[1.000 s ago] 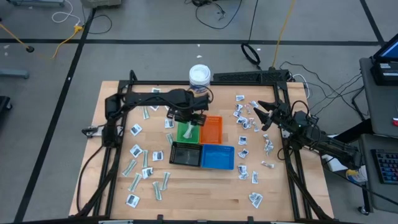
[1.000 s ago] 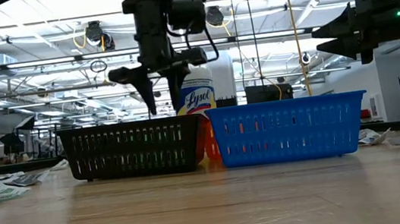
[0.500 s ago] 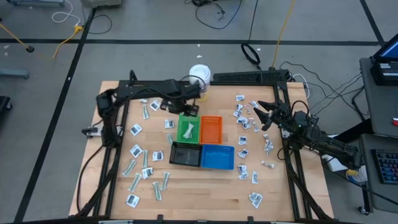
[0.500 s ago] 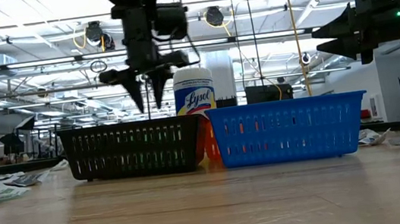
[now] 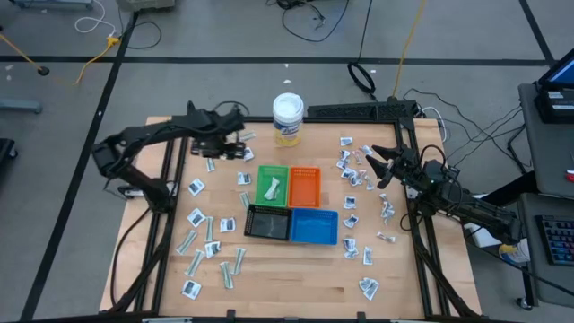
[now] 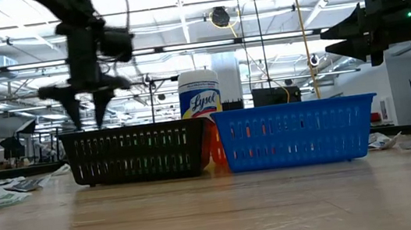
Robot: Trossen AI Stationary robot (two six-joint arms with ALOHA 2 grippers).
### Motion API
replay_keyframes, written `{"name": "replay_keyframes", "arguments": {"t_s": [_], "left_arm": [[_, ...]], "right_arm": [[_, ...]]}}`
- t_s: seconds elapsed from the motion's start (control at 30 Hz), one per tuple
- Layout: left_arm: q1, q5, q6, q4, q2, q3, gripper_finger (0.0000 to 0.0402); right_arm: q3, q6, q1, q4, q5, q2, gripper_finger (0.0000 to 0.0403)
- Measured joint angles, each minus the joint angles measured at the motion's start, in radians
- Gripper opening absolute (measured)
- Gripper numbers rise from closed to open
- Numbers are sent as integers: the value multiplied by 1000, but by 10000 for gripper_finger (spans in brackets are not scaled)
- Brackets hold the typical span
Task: Pick & Place First Aid Supplies
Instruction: Put the bandage pack into the green bin
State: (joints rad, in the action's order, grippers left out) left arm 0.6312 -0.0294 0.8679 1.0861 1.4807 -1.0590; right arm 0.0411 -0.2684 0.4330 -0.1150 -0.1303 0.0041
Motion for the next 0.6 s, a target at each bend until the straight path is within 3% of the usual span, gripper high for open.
{"name": "replay_keyframes", "arguments": {"t_s": [0.27,0.6], "left_arm": [[152,-9,-81,2,-118,136,192],[161,-20,-77,-159,-114,236,196]], "right_arm": [[0,0,0,0,0,0,242],[0,0,0,0,0,0,242]]}}
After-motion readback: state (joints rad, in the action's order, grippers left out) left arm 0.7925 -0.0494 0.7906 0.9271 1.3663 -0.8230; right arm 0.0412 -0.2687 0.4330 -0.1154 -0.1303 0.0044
